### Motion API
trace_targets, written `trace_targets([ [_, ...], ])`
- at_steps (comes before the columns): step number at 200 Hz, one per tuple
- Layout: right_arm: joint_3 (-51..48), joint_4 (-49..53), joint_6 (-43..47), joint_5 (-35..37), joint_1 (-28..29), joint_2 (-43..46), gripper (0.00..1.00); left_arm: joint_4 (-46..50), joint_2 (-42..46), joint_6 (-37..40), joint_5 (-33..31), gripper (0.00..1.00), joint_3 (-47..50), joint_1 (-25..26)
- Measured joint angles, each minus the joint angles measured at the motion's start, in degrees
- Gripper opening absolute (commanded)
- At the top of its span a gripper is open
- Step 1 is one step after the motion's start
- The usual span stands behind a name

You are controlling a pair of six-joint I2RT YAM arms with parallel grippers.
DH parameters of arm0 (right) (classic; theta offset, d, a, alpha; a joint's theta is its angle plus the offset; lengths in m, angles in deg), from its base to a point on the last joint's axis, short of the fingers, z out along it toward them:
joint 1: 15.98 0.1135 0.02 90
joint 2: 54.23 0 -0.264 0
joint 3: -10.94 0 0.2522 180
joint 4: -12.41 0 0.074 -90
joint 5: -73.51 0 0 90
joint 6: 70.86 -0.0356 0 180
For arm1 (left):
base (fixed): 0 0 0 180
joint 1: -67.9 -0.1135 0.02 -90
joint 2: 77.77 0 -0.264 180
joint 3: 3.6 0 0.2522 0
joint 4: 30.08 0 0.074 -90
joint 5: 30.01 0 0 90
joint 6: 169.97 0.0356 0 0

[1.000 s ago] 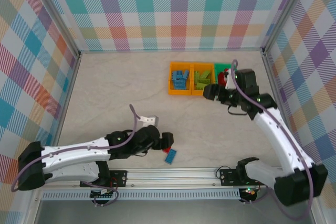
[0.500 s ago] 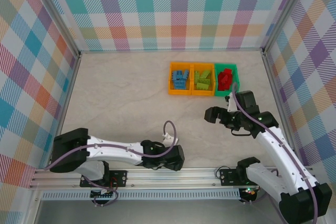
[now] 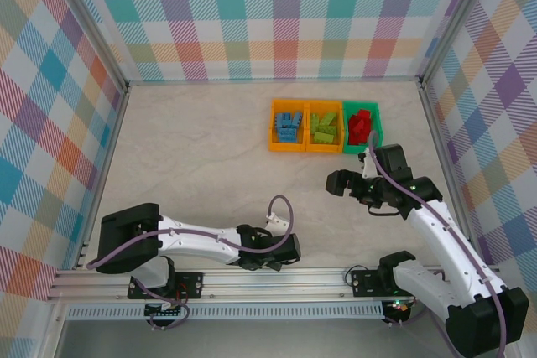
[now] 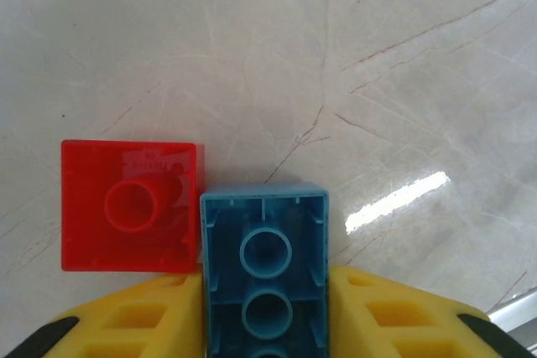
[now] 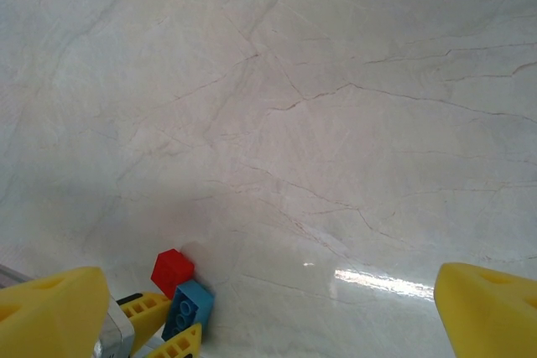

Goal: Sort the legos into containers by color

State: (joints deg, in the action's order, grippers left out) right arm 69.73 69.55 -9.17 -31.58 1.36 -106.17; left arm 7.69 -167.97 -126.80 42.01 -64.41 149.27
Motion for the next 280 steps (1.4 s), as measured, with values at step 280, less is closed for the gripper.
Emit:
trace_targets([
  [280, 3.74, 5.70, 2.21, -15.15, 9.90, -4.13, 1.00, -3.50, 17.16, 13.70, 1.90, 0.28, -4.96, -25.49],
])
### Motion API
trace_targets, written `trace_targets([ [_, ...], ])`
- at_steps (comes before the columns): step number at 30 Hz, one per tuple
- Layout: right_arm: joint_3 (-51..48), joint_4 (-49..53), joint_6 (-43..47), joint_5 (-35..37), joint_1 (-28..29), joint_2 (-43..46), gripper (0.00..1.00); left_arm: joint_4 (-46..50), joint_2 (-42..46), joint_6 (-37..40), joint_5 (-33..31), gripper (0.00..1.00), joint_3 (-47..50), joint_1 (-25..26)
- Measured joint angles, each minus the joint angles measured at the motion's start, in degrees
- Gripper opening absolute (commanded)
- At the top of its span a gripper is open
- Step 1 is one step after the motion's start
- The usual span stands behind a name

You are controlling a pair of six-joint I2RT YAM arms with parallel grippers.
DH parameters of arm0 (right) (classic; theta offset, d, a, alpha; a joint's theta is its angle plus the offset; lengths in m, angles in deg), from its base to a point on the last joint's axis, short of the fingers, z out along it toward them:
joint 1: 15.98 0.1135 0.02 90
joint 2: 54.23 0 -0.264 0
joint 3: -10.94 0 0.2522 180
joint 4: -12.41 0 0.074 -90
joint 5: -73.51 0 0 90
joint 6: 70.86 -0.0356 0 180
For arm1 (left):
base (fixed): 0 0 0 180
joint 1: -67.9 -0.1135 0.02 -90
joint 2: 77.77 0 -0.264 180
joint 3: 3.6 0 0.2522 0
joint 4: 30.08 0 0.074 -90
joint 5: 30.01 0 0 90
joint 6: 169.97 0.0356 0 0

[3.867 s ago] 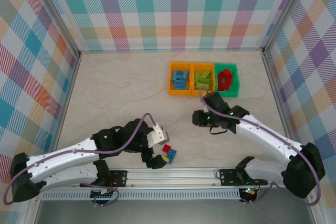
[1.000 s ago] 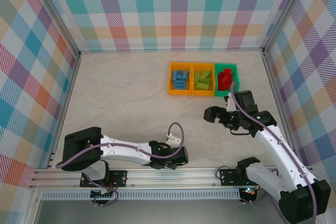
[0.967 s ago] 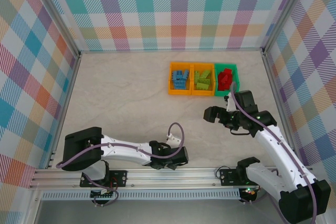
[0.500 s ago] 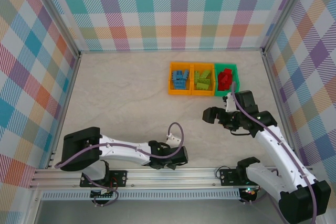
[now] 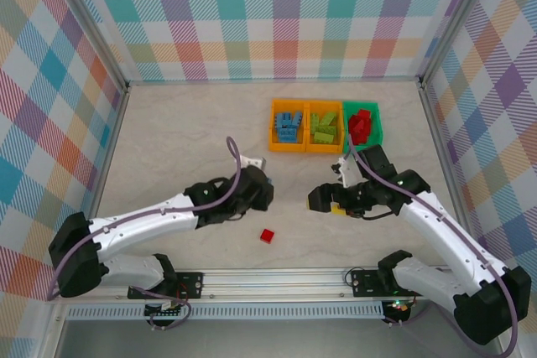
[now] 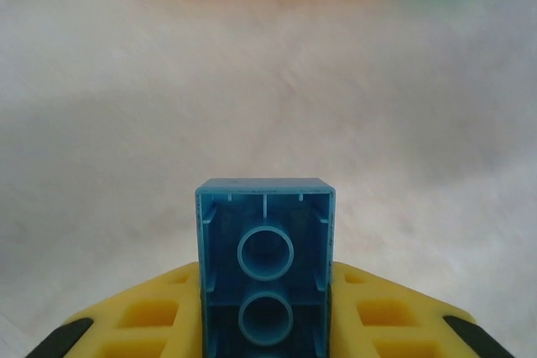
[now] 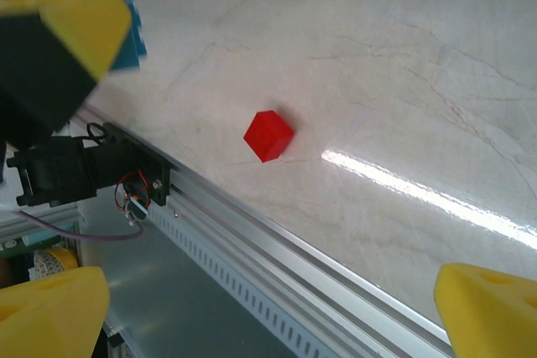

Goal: Sort the legos into containers by color

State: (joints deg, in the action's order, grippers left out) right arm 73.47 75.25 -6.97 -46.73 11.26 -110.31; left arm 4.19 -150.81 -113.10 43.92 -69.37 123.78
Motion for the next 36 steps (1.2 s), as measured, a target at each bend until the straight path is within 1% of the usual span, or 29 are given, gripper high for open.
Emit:
trace_targets([
  [3, 1.36, -0.68, -0.70, 1.14, 0.00, 0.44, 1.00, -3.87, -5.11, 2.78, 0.72, 0.28, -3.93, -5.18],
  [6, 2.16, -1.90, -1.40, 2.40, 0.00, 0.42, 1.00, -8.28, -13.07, 4.79, 3.19, 0.29, -10.56, -10.05],
  [10, 2.25, -3.72, -2.16, 3.52, 0.00, 0.37, 1.00, -11.04, -26.80, 8.07, 6.64, 0.30, -25.27, -14.97],
  [13, 2.23, -4.48, -2.40, 3.91, 0.00, 0.24, 1.00, -12.39, -35.32, 9.88, 8.35, 0.31, -34.88, -17.09],
  [16, 2.25, -4.70, -2.84, 4.48, 0.00, 0.24, 1.00, -12.35, -42.60, 10.93, 8.70, 0.34, -43.67, -18.53],
  [18, 2.25, -4.70, -3.08, 4.83, 0.00, 0.28, 1.00, -12.76, -45.64, 11.30, 8.72, 0.36, -46.56, -19.12],
  [20, 2.25, -4.72, -3.28, 5.20, 0.00, 0.35, 1.00, -12.81, -47.60, 11.63, 8.94, 0.41, -47.87, -19.69],
  [22, 2.25, -4.72, -3.48, 5.73, 0.00, 0.46, 1.00, -12.83, -49.35, 11.93, 9.68, 0.51, -48.72, -20.11],
  [24, 2.25, -4.79, -3.56, 6.34, 0.00, 0.63, 1.00, -12.81, -50.23, 11.96, 10.49, 0.55, -48.76, -20.35],
  [28, 2.25, -4.90, -4.13, 7.87, 0.00, 0.81, 1.00, -13.68, -49.99, 11.93, 11.63, 0.56, -48.37, -20.41],
  [30, 2.25, -4.83, -4.61, 9.77, 0.00, 0.83, 1.00, -14.88, -48.02, 11.69, 12.48, 0.58, -45.79, -20.39],
  [32, 2.23, -4.63, -4.79, 12.33, 0.04, 1.14, 1.00, -15.41, -43.76, 11.30, 13.27, 0.60, -40.63, -20.39],
  [35, 2.01, -4.39, -4.87, 16.50, 0.66, 2.32, 1.00, -15.69, -32.83, 11.04, 13.75, 0.66, -29.92, -19.74],
  [36, 1.75, -4.42, -4.98, 17.75, 1.20, 2.75, 1.00, -15.37, -27.63, 11.52, 13.62, 0.68, -26.43, -19.45],
])
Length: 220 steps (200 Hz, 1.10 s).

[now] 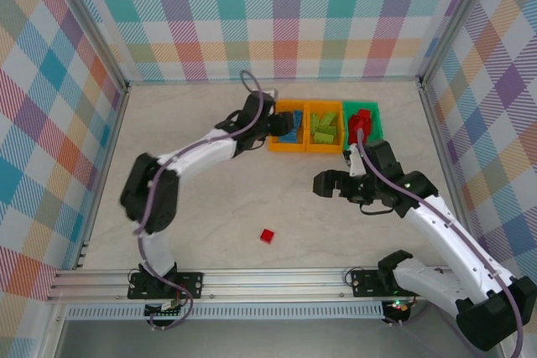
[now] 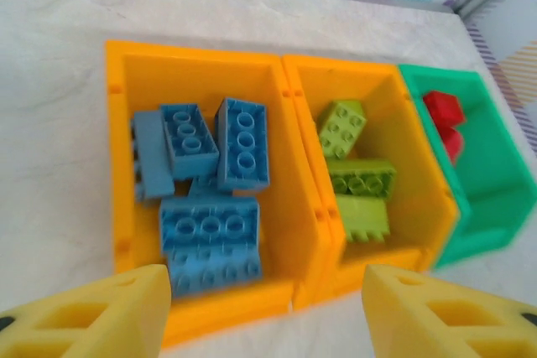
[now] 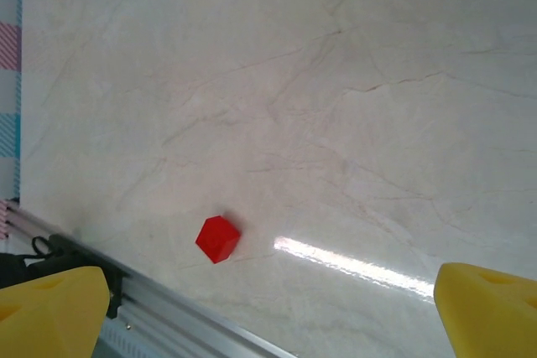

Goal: Sort the legos into containers by color

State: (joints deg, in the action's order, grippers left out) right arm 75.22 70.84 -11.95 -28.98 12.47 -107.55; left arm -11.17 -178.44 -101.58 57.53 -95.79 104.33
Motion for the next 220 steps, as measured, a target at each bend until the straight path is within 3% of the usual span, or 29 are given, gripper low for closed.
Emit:
trace_targets([
  [25, -0.55, -0.26, -0.22, 4.63, 6.29, -0.81, 1.00, 2.84, 18.62, 4.81, -1.68, 0.74, 8.11, 2.21],
  [58, -0.11, -2.03, 0.07, 11.91, 18.84, -9.55, 1.00, 9.16, 40.39, 13.99, -2.12, 0.83, 14.78, 3.93],
  [113, 3.19, -8.66, 3.37, 15.78, 33.51, -27.30, 1.00, 28.76, 60.87, 31.19, 3.98, 1.00, 26.69, 3.96],
  [142, 5.55, -13.60, 5.73, 15.50, 37.77, -36.83, 0.98, 39.06, 71.14, 43.85, 10.69, 1.00, 33.14, 3.96],
  [173, 7.13, -16.37, 7.76, 16.87, 39.45, -44.70, 0.81, 44.19, 79.69, 53.72, 18.36, 1.00, 35.93, 3.96],
  [220, 7.32, -16.87, 8.39, 20.39, 39.85, -46.51, 0.48, 47.52, 78.79, 60.41, 24.65, 1.00, 37.42, 3.96],
])
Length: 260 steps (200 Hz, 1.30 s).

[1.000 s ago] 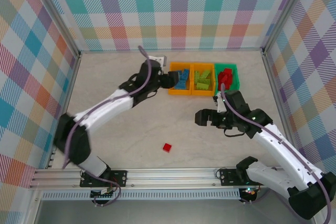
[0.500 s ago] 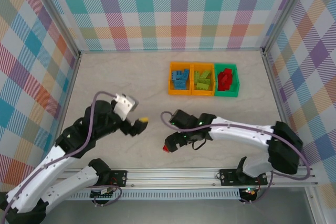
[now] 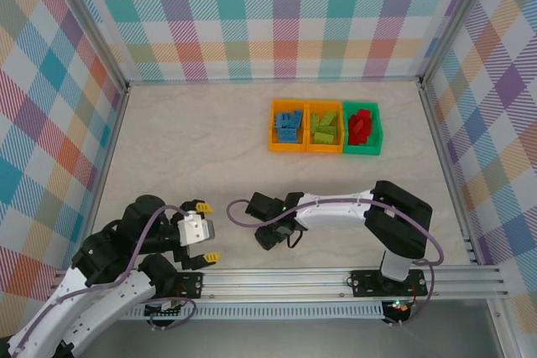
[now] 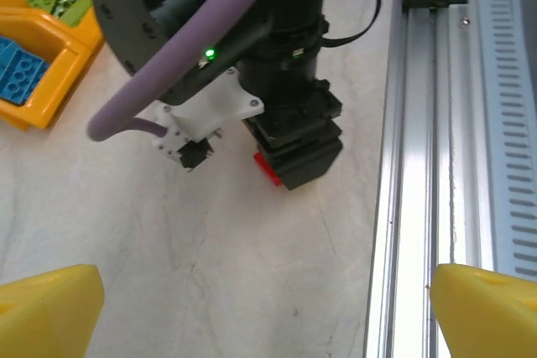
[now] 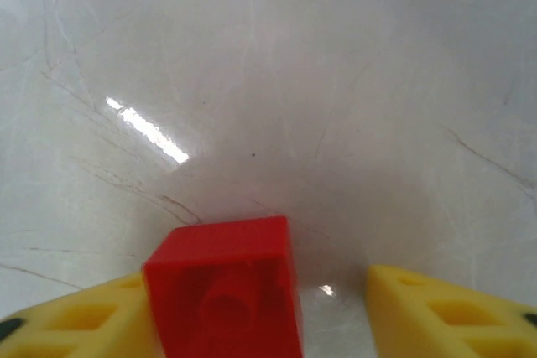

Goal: Sort the legos into containers by color

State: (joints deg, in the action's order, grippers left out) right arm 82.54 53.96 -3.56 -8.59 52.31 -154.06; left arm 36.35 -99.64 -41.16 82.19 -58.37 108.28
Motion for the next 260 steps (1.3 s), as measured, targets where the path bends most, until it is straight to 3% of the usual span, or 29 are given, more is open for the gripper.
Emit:
trace_targets([
  [37, -1.81, -2.32, -0.48, 0.81, -0.07, 1.11, 0.31, -0.50, -0.04, 1.64, 2.67, 1.00, 0.50, 0.00],
  [67, -4.59, -4.85, -1.03, 0.33, 0.33, 4.57, 0.29, -1.57, -0.24, 1.60, 4.00, 1.00, 0.92, 0.00],
  [103, -8.96, -6.54, -2.99, 0.90, -2.29, 17.29, 0.28, -8.70, -1.07, -2.91, 7.17, 1.00, 0.92, 0.00],
  [126, -11.85, -8.00, -3.89, 1.62, -9.14, 28.35, 0.26, -17.73, -2.40, -8.63, 9.33, 1.00, 1.99, 0.00],
  [151, -14.19, -8.92, -4.98, 1.42, -22.53, 39.47, 0.26, -32.11, -5.14, -17.57, 9.51, 1.00, 5.99, 0.20],
  [171, -14.34, -9.01, -5.38, -0.22, -35.19, 42.71, 0.26, -41.94, -8.44, -24.72, 6.49, 1.00, 8.98, 0.79],
  [185, -13.73, -9.22, -5.38, -1.81, -44.65, 41.46, 0.25, -46.49, -11.28, -28.89, 3.19, 1.00, 9.49, 1.14],
  [207, -10.75, -9.79, -5.33, -3.76, -54.49, 34.49, 0.25, -49.62, -14.47, -32.41, -1.49, 1.00, 9.33, 1.22],
  [235, -2.82, -11.08, -4.79, -4.98, -60.54, 20.72, 0.26, -48.06, -16.87, -36.09, -10.71, 1.00, 7.85, 1.25],
  [253, 4.50, -11.98, -4.46, -5.40, -62.64, 11.30, 0.32, -46.93, -17.05, -39.15, -17.92, 1.00, 7.39, 1.25],
  [260, 6.62, -12.33, -4.31, -5.55, -63.12, 8.57, 0.39, -46.64, -17.00, -40.19, -20.63, 1.00, 7.39, 1.25],
])
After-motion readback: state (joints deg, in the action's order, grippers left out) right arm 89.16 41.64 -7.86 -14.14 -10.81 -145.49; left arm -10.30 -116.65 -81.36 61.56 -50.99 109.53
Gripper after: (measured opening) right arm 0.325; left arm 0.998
